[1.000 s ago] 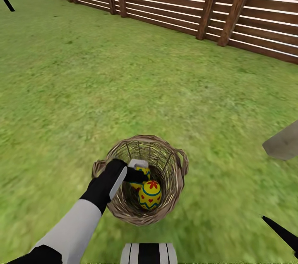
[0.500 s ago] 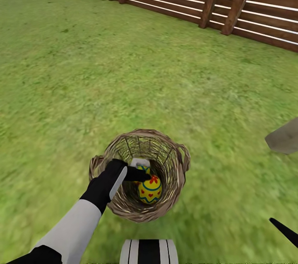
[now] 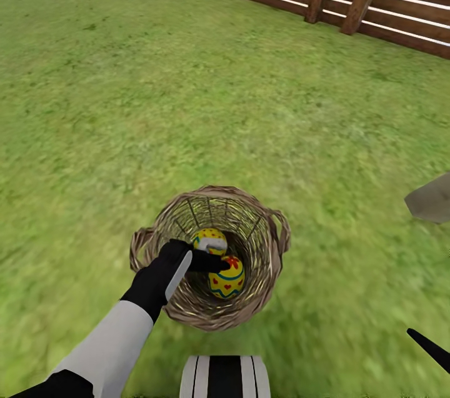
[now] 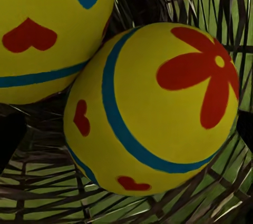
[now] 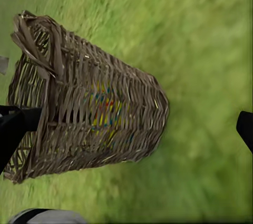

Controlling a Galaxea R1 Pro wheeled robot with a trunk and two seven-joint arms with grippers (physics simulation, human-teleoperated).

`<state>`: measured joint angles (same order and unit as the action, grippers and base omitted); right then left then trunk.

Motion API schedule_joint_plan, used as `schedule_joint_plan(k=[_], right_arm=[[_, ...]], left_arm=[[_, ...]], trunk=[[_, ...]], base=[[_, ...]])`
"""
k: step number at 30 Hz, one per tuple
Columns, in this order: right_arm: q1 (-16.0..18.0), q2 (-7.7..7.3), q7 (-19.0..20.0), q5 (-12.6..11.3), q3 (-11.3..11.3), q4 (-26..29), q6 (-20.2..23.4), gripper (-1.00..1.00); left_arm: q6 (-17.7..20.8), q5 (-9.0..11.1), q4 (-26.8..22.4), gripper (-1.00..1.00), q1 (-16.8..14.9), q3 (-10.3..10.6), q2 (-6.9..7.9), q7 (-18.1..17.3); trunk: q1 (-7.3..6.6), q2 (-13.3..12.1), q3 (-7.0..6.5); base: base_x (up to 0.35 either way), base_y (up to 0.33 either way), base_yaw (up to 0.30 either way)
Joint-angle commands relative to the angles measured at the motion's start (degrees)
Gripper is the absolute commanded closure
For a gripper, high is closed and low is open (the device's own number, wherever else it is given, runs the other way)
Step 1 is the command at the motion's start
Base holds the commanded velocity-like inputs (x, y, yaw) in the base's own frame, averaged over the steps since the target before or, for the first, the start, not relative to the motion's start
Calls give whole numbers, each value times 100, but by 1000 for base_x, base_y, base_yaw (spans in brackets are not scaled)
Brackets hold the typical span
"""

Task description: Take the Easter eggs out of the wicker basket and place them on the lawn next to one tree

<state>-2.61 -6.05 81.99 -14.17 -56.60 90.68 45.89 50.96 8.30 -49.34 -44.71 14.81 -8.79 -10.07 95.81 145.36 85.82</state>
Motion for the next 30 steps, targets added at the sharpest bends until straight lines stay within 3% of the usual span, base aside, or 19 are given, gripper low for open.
schedule_joint_plan(k=[1,4,15,25,30], right_arm=[[-3,-2,1,-25,0,2,54,-100],[-3,-2,2,-25,0,2,56,-100],[-3,-2,0,-25,0,2,60,-100],[-3,-2,2,-25,0,2,61,-100],[-3,-2,2,-25,0,2,61,-100]], left_arm=[[4,40,-5,-100,-3,5,0,15],[-95,40,-11,-100,-3,7,0,-21],[-188,40,-81,-100,-3,46,0,-274],[-198,40,-91,-100,0,143,0,-307],[-312,40,-93,-100,5,179,0,-310]], trunk=[[2,3,26],[9,7,92],[9,7,92],[35,20,314],[35,20,314]], base=[[0,0,0],[0,0,0],[0,0,0],[0,0,0],[0,0,0]])
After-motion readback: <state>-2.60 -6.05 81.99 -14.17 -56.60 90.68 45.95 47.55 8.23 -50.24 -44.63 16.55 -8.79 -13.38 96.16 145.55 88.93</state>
